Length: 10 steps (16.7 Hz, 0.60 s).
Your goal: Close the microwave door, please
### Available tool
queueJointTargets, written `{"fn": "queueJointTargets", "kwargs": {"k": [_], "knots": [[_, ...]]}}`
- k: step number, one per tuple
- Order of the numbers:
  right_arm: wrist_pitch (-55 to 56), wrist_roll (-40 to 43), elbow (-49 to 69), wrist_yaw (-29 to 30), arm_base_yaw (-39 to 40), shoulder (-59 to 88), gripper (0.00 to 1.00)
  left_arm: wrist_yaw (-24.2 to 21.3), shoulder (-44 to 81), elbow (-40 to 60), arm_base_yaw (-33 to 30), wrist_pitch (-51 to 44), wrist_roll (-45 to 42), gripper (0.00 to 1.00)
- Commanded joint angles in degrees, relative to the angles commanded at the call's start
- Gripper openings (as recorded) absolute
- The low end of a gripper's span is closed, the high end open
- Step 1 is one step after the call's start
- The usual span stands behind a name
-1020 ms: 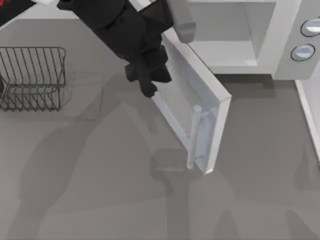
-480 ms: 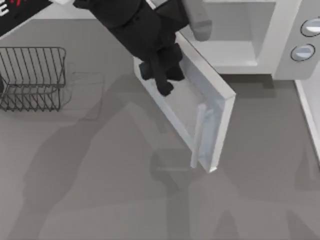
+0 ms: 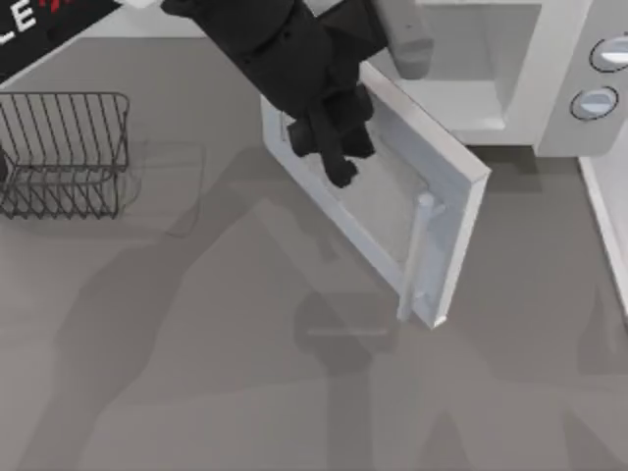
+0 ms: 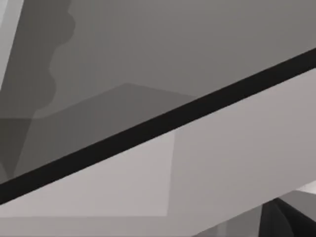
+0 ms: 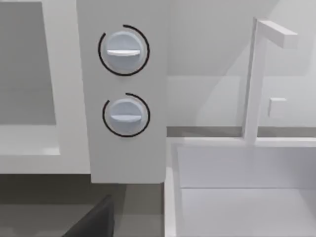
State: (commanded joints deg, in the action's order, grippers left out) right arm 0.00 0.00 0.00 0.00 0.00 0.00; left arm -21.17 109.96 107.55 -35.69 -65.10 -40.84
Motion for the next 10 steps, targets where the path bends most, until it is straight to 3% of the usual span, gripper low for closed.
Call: {"fn": "queueJointTargets", "kwargs": {"k": [10], "knots": [[0.0,0.0,0.0,0.0,0.0,0.0,1.00,0.7,1.4,2.0,-1.4,0.0,1.7,0.00]]}}
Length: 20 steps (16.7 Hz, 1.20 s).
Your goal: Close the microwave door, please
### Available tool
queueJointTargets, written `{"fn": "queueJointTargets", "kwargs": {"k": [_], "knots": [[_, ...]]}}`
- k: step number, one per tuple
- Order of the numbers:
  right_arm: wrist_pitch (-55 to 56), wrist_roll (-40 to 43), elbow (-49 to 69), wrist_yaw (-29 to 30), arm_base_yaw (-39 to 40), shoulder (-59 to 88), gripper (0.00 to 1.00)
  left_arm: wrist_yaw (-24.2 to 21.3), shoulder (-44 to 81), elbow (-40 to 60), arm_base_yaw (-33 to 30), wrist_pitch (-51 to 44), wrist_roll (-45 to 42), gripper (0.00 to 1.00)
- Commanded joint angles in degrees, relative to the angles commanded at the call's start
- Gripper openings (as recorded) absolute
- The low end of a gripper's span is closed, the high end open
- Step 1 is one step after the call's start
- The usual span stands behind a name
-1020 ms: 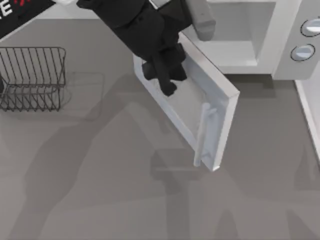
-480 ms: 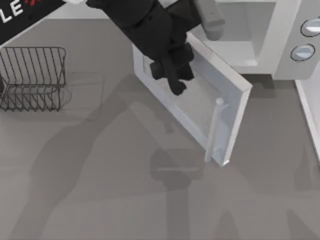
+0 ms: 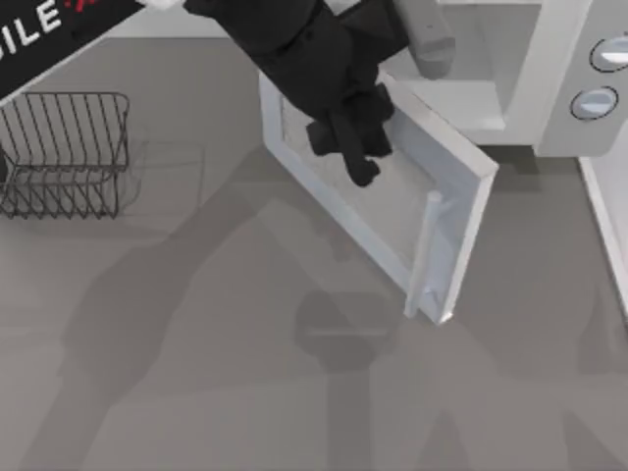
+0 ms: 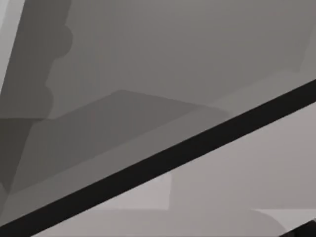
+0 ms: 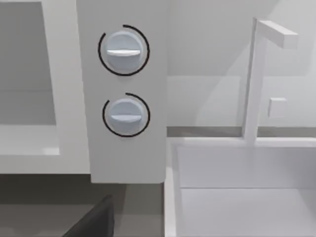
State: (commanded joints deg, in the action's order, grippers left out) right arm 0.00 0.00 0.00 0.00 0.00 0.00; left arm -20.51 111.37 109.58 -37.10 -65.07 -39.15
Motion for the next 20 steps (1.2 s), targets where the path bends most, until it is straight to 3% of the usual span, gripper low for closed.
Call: {"fn": "queueJointTargets", "kwargs": {"k": [20], "knots": [[0.0,0.0,0.0,0.0,0.0,0.0,1.00,0.4,6.4,6.7,-5.0,-2.1,3.6,0.00]]}}
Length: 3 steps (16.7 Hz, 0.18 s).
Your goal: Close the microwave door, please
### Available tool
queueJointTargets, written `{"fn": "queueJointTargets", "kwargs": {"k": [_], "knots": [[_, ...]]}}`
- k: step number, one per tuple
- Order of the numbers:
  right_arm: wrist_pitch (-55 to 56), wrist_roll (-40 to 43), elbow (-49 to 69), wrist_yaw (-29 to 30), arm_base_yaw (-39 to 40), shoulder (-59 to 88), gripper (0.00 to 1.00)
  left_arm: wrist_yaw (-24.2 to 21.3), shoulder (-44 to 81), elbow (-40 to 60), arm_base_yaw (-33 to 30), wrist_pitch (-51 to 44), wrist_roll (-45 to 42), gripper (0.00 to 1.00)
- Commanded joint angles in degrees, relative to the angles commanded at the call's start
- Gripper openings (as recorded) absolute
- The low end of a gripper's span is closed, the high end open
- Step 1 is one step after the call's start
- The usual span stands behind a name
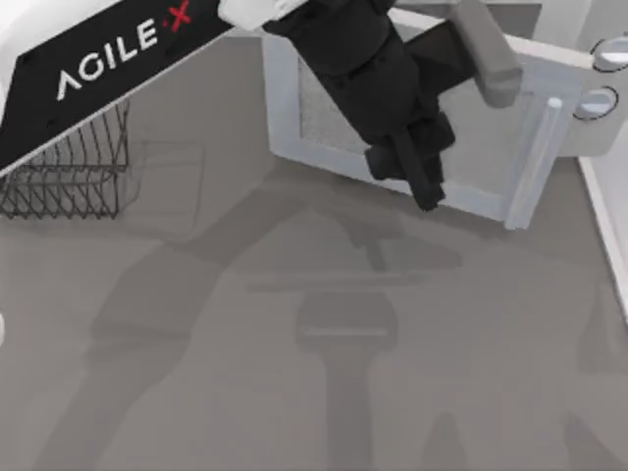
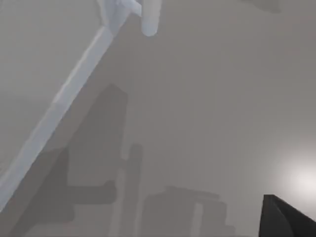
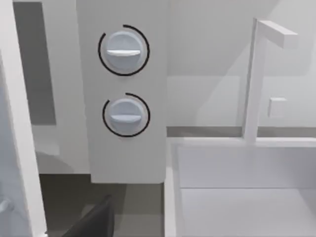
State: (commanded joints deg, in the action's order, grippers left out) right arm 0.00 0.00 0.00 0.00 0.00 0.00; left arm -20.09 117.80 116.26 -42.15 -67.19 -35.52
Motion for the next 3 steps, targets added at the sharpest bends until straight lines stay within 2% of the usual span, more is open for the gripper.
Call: {"fn": "queueJointTargets", "kwargs": {"k": [3], "knots": [[0.0,0.0,0.0,0.0,0.0,0.0,1.00,1.2,-0.6,1.6,0.8,1.1,0.5,0.00]]}}
